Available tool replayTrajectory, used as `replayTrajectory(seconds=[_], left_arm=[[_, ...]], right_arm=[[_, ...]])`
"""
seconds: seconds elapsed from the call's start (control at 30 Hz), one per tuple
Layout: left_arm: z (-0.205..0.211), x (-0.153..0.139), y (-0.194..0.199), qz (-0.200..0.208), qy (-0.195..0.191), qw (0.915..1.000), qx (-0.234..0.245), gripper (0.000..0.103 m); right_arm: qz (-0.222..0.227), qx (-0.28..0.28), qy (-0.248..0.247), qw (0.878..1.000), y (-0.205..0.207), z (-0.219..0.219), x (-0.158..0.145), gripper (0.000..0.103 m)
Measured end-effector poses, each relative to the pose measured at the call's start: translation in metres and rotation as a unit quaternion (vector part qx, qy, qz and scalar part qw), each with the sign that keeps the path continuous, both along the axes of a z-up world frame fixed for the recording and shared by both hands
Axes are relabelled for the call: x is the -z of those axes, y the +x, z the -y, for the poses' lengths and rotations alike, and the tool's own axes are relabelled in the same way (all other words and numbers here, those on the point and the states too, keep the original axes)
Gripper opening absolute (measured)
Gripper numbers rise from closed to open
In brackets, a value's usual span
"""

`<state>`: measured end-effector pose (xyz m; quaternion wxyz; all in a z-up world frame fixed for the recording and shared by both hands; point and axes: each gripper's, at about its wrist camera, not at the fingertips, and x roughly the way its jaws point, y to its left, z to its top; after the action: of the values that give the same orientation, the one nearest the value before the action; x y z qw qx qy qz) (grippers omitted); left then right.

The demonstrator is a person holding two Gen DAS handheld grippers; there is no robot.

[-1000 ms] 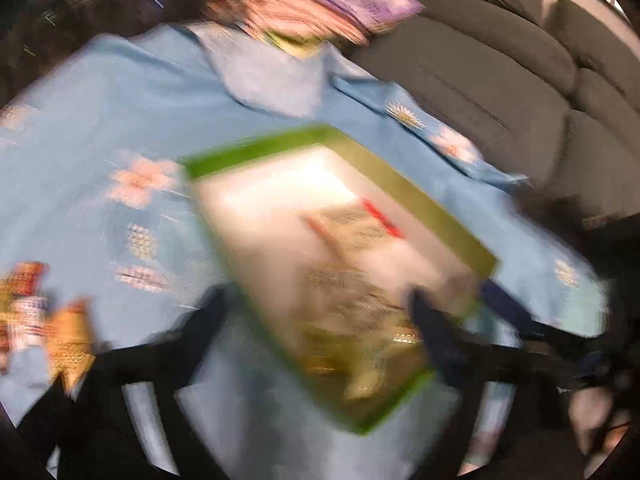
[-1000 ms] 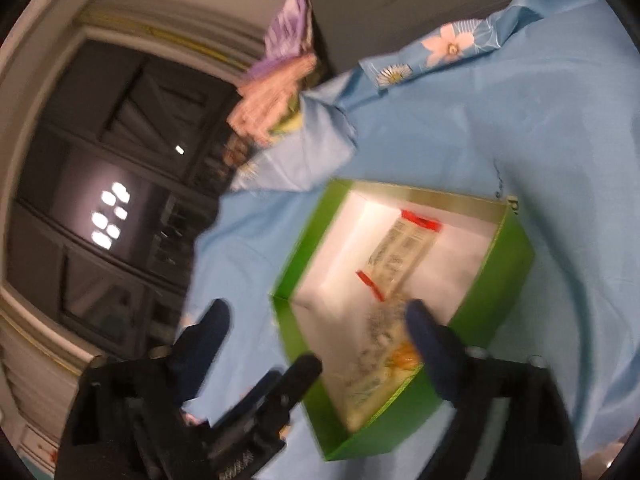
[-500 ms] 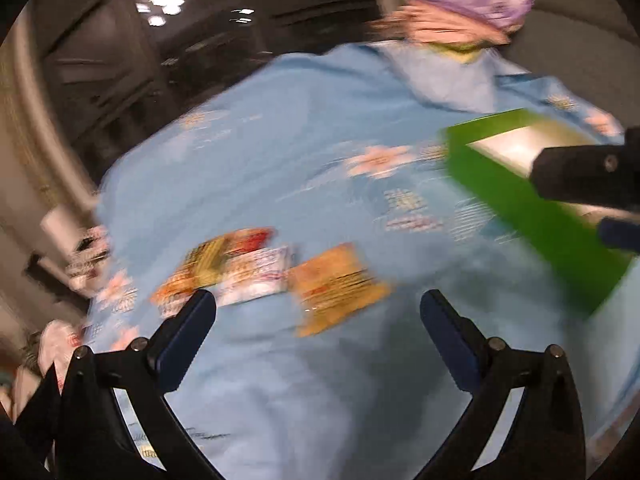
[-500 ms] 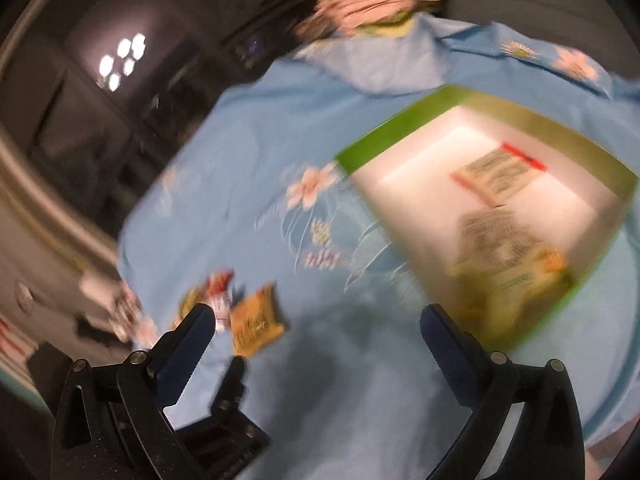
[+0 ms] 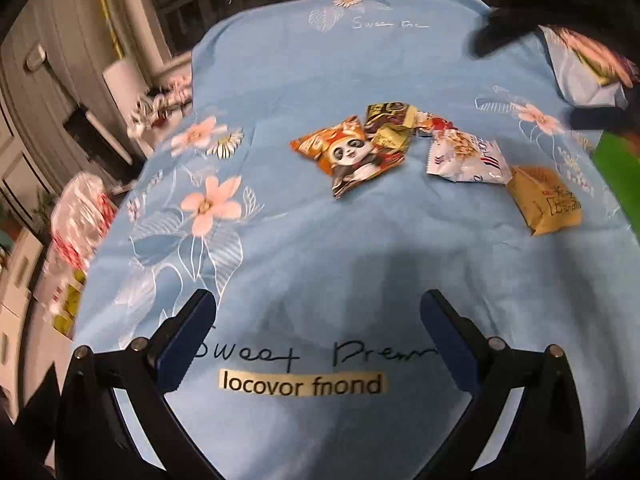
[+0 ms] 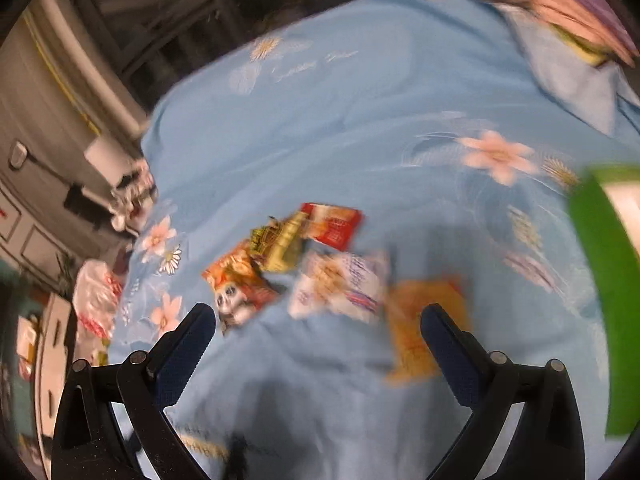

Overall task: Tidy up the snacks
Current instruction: 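Grasp the black-and-gold sesame bag with the right gripper and lift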

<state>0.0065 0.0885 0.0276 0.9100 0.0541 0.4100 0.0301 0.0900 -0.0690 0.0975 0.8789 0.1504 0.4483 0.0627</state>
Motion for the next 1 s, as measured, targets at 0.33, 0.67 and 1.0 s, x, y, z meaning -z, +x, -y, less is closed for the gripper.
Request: replayTrajectory(seconds=[0.33,0.67,1.0], left_arm=[[-0.036,0.012,0.005,-0.027,-0.07,0.9958,-0.053,0.102],[-0.021,0.018,0.004,-0.034,-0.049,0.9971,-0.047,0.102],[-0.008,0.011,-0.01,-0.024,-0.082,0.9961,0.022,0.102]], right_arm=[[-0.101,0.051,-0.039,0.993,0.121,-0.062,0.064,0.099],[-0.127,0.004,-0.058,0.99,0.108,-0.076,0.076,0.051],[-0.036,-0.07,-0.042,0.996,-0.035,-0.015,0.008,0.052]])
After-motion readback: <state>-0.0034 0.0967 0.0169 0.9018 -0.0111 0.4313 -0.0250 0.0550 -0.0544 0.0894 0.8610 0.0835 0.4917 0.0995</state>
